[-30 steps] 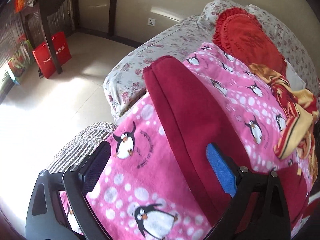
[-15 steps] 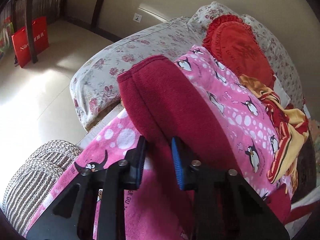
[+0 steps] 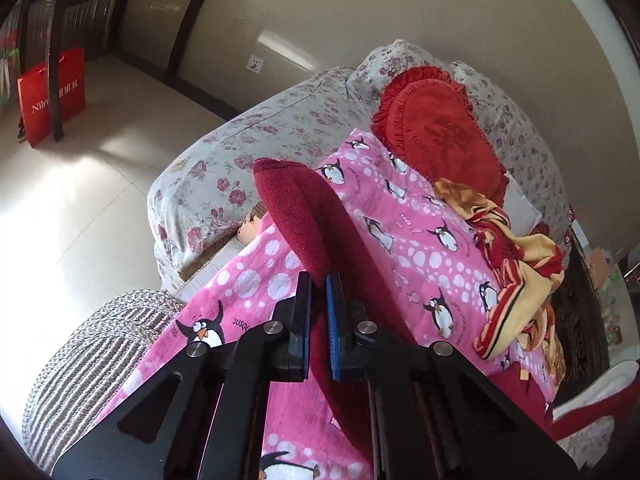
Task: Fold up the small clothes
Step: 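Grasp the sweatshirt sleeve with the left tool and lift it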
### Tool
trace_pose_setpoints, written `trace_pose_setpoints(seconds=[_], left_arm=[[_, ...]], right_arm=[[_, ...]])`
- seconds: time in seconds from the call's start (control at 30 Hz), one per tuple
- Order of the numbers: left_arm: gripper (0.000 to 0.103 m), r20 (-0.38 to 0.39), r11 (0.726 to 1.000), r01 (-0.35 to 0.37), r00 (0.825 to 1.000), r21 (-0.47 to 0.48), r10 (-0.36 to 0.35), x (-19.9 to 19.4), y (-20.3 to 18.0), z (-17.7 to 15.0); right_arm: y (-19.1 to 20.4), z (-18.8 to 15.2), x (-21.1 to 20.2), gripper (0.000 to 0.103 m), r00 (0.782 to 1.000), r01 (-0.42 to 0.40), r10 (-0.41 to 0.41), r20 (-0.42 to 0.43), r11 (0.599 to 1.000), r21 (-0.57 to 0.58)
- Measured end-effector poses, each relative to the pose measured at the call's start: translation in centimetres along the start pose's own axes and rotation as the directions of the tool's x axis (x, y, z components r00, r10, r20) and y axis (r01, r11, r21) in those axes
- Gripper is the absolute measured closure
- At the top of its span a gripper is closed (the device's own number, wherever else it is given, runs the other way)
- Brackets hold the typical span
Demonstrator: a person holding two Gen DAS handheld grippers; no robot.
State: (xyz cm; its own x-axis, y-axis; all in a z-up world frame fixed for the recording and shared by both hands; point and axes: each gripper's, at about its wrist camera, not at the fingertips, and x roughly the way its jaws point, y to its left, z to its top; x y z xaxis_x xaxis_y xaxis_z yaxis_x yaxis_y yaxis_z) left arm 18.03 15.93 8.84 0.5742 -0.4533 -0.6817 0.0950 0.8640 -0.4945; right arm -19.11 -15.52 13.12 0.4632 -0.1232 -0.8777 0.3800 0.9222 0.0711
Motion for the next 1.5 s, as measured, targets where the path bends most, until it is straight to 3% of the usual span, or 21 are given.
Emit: trace_pose_setpoints(seconds=[0.17, 0.3, 0.43, 0.53, 0.67, 0.8, 0.93, 1.0, 1.03, 1.07, 1.1, 1.17, 1.33, 1.43, 1.5], left_arm=[[0.097, 0.009, 0.999, -0.038, 0.999, -0.026, 0.038, -2.5, 2.1, -0.3], [0.097, -0.070, 0.989, -0.115, 0.992, -0.091, 0.109, -1.1, 5.5, -1.9], [0.097, -0.139, 0.970, -0.094, 0.988, -0.224, 0.064, 0.6, 9.0, -3.8], [0.088, -0.169, 0.950, -0.061, 0.986, -0.307, 0.009, 1.3, 10.5, -4.6], [0.054, -0.141, 0.915, -0.006, 0.988, -0.403, -0.056, 1.0, 12.1, -4.7], [0.051, -0.111, 0.894, 0.003, 0.992, -0.447, -0.059, 0.9, 12.6, -4.7], [0.050, -0.093, 0.907, -0.026, 0.996, -0.421, -0.014, 1.5, 11.6, -4.1], [0.052, -0.085, 0.917, -0.005, 0.996, -0.398, -0.031, 2.1, 11.1, -3.7], [0.059, -0.087, 0.924, 0.005, 0.995, -0.383, -0.041, 2.5, 10.7, -3.6], [0.082, -0.103, 0.931, 0.008, 0.993, -0.364, -0.049, 2.9, 10.3, -3.5], [0.093, -0.123, 0.939, 0.003, 0.991, -0.345, -0.048, 3.2, 9.8, -3.4], [0.096, -0.107, 0.949, -0.001, 0.994, -0.315, -0.034, 2.5, 8.7, -3.0], [0.096, 0.015, 0.976, 0.125, 0.992, -0.179, -0.124, -4.3, 3.2, -0.8], [0.096, 0.050, 0.977, 0.212, 0.976, -0.023, -0.211, -9.1, -3.1, -0.3], [0.096, 0.035, 0.958, 0.277, 0.959, 0.079, -0.280, -11.4, -7.8, -1.1]], right_arm=[[0.1, -0.3, -0.7, 0.000, 1.000, -0.010, 0.010, 0.012, 1.000, 0.001], [0.1, -0.6, -0.9, 0.000, 1.000, -0.012, 0.012, 0.012, 1.000, 0.003], [0.4, -0.8, -1.1, 0.000, 1.000, -0.012, 0.012, 0.008, 1.000, -0.006], [0.8, -0.9, -1.3, 0.000, 1.000, -0.001, 0.001, 0.009, 1.000, -0.028], [1.0, -0.9, -1.2, 0.000, 1.000, 0.005, -0.005, 0.004, 0.999, -0.033], [1.2, -1.0, -1.0, 0.000, 1.000, 0.004, -0.004, -0.003, 0.999, -0.039], [1.6, -1.1, -0.8, 0.000, 1.000, 0.002, -0.002, -0.008, 0.999, -0.047], [1.5, -1.1, -0.8, 0.000, 1.000, 0.003, -0.003, -0.007, 0.999, -0.044], [1.5, -1.0, -0.7, 0.000, 1.000, 0.003, -0.004, -0.007, 0.999, -0.044], [1.5, -1.1, -0.8, 0.000, 1.000, 0.005, -0.005, -0.006, 0.999, -0.041], [1.4, -1.1, -0.8, 0.000, 1.000, 0.004, -0.004, -0.004, 0.999, -0.038], [1.3, -1.1, -1.1, 0.000, 1.000, 0.002, -0.002, 0.003, 1.000, -0.031], [0.5, -1.2, -2.1, 0.000, 1.000, 0.000, 0.001, 0.026, 1.000, -0.023], [-0.7, -1.0, -2.6, 0.000, 0.999, -0.006, 0.006, 0.042, 1.000, 0.004], [-1.7, -0.6, -2.9, 0.000, 0.998, -0.009, 0.007, 0.056, 1.000, 0.029]])
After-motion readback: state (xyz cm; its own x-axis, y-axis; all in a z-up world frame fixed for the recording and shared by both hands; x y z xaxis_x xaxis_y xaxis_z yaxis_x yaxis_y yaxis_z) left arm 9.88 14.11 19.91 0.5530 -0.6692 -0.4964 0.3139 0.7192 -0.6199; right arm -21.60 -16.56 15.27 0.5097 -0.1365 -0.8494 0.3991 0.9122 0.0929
